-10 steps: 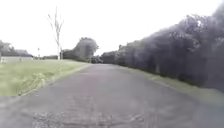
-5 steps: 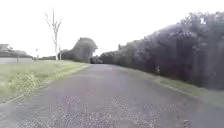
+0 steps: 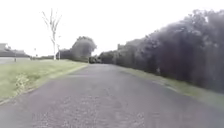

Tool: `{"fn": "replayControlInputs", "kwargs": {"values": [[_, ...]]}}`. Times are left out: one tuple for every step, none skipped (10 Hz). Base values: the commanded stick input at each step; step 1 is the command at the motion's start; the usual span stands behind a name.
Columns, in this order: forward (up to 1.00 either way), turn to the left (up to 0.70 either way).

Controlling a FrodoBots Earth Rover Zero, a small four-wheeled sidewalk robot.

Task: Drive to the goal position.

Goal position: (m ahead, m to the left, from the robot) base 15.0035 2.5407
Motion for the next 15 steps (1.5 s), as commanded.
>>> {"fn": "replayControlInputs", "kwargs": {"values": [[0.7, 0.02], [0.7, 0.03], [0.7, 0.03], [0.7, 0.03], [0.7, 0.03], [0.7, 0.03], [0.7, 0.09], [0.7, 0.2], [0.7, 0.29], [0.7, 0.35], [0.7, 0.35], [0.7, 0.02], [0.7, 0.02], [0.7, 0.02], [0.7, 0.02]]}}
